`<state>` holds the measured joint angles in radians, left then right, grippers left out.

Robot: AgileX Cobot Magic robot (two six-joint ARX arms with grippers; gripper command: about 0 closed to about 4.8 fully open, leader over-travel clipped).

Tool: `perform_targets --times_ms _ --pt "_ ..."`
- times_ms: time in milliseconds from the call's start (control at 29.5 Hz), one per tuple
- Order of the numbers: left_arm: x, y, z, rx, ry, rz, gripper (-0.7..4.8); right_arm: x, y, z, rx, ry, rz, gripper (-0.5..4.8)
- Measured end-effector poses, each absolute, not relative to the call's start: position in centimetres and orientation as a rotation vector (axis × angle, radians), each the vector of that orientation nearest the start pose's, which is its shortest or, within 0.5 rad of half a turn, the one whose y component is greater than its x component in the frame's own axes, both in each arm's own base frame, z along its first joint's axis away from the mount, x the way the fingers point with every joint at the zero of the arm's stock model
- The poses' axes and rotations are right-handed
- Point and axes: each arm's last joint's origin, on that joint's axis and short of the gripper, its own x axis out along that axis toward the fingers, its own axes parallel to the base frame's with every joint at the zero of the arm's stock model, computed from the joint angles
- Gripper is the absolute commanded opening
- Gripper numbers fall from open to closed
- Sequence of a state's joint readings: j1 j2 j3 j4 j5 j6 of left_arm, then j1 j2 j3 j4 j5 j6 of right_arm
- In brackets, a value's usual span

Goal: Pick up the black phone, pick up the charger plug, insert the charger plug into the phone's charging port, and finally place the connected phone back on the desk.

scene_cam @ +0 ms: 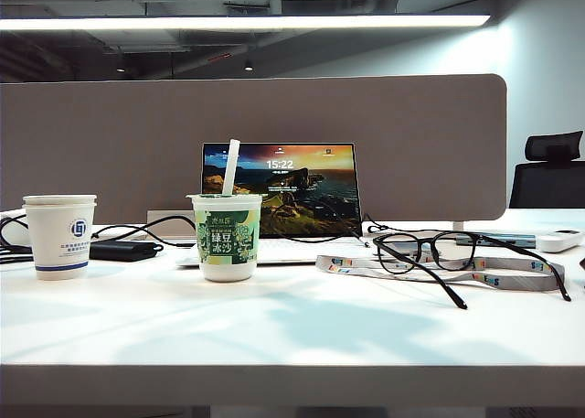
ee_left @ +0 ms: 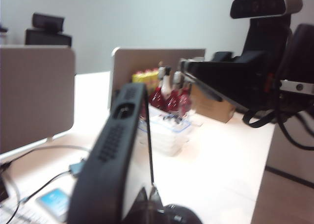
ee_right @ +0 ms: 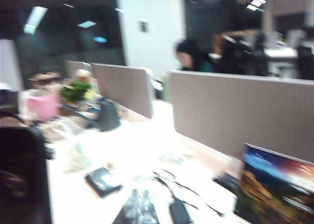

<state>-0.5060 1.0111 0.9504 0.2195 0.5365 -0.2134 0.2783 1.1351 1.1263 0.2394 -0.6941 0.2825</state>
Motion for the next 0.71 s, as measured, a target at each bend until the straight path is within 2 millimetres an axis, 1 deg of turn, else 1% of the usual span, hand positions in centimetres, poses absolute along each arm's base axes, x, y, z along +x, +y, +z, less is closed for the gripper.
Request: perform_targets --times_ms 135,237,372,542,711 --pt "18.6 -11.9 38.3 -0.159 -0.032 -1.007 -0.07 23.0 8.4 41.3 0.144 -0.052 0.910 -0.02" --pt "18.7 -11.9 38.0 -0.127 -0.018 -0.994 -0.07 23.2 8.7 40.6 0.122 -0.005 0.791 -0.02" --pt "18.8 -11.9 37.4 -0.082 0.019 -0.967 -0.07 23.5 8.5 39.9 0.094 0.050 0.644 -0.02" --pt "18.9 -11.8 36.8 -0.029 0.062 -0.919 -0.07 24.3 8.7 38.9 0.049 0.094 0.621 -0.02" --pt "18.9 -11.7 36.4 0.004 0.086 -0.887 -0.07 26.1 9.3 37.0 0.033 0.187 0.618 -0.02"
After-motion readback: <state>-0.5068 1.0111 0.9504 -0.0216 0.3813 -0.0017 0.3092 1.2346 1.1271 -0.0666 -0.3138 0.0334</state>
